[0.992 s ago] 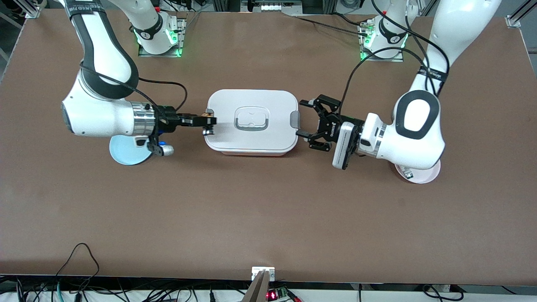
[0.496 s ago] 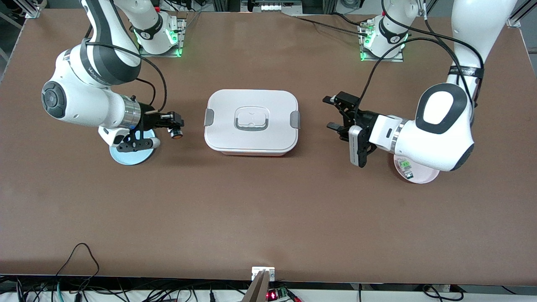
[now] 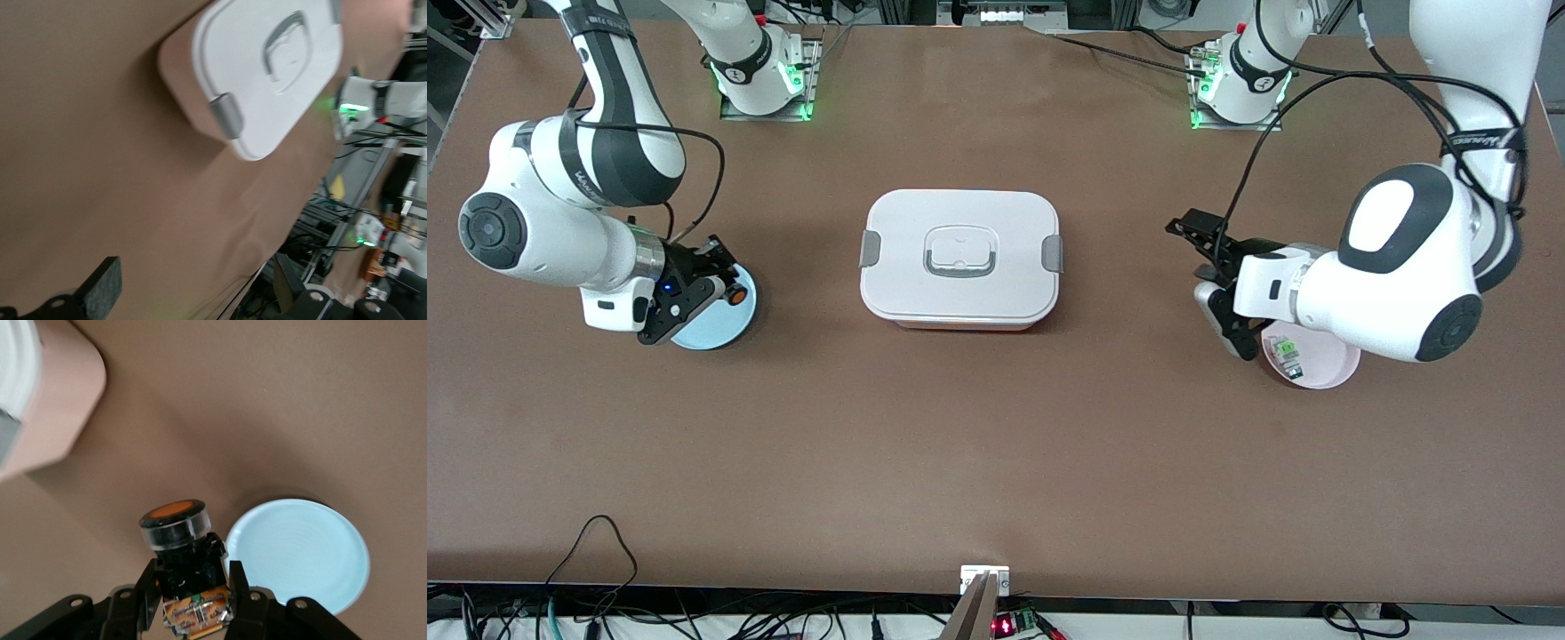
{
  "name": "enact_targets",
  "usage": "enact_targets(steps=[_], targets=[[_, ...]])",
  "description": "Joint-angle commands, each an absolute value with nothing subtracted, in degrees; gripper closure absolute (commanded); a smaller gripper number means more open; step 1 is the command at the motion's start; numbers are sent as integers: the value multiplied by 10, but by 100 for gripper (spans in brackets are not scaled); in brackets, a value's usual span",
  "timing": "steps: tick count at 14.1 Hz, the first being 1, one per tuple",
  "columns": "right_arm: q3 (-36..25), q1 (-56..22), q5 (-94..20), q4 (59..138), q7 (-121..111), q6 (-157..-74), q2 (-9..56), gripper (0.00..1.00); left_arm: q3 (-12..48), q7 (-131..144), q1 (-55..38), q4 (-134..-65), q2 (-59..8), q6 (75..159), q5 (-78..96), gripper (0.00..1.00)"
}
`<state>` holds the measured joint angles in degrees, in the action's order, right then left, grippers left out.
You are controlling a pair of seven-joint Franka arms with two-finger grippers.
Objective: Transfer orange switch to right arm and place
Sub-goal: 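Lower the switch onto the light-blue plate with the right gripper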
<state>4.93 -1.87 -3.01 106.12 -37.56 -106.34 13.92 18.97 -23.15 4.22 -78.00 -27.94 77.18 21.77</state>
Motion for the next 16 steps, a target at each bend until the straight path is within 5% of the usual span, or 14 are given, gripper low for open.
enact_targets(steps=[1,10,14,16], targets=[[56,-5,45,1078,-455,-1079,141,72,189,-189,40,-723,-273,730,120,0],[54,45,91,1190,-586,-1263,149,72,172,-93,40,-649,-223,642,-25,0],[54,50,109,1240,-638,-1341,149,72,78,-92,8,-833,-73,727,22,0],[54,62,115,1263,-673,-1378,149,72,5,-83,-64,-843,-58,750,18,0]])
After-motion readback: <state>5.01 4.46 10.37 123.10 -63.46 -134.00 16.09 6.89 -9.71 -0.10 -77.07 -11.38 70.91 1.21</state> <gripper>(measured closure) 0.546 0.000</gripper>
